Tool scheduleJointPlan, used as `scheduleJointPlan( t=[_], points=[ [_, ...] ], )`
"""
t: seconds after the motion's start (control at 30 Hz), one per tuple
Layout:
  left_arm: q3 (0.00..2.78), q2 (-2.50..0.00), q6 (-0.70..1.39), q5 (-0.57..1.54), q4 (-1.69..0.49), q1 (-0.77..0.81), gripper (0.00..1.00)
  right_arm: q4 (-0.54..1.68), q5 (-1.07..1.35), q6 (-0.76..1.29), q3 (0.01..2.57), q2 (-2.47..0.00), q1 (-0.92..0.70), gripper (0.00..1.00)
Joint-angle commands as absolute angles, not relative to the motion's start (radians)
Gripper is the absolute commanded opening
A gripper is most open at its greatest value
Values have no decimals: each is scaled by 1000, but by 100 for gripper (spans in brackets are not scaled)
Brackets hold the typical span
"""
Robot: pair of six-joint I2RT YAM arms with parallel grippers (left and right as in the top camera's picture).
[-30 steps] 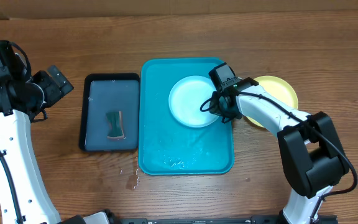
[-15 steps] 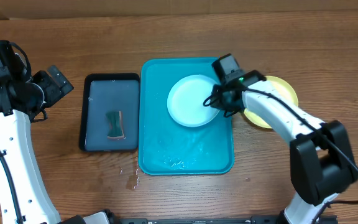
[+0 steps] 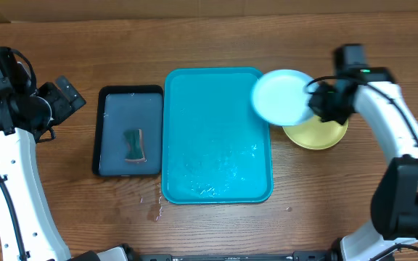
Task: Clean dirty plates on tray and stack at the side
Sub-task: 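Lower the white plate onto the yellow plate stack with the right gripper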
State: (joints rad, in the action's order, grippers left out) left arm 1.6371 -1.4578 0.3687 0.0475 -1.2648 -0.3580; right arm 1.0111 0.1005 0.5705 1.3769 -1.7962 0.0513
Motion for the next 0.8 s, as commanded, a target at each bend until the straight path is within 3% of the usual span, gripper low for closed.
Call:
scheduleJointPlan(
  t=[0.0, 0.2, 0.67, 0.77],
  points=[
    [1652, -1453, 389, 41, -1264, -360, 100, 1033, 123, 564, 1404, -1759, 144, 4],
    [1652, -1453, 390, 41, -1264, -360, 100, 1049, 94, 564, 1357, -1762, 236, 4],
    [1652, -1453, 389, 41, -1264, -360, 100, 974, 50, 564, 1198, -1764, 235, 5],
    [1652, -1453, 389, 41, -1264, -360, 100, 971, 50, 552, 1184, -1764, 235, 30]
  ],
)
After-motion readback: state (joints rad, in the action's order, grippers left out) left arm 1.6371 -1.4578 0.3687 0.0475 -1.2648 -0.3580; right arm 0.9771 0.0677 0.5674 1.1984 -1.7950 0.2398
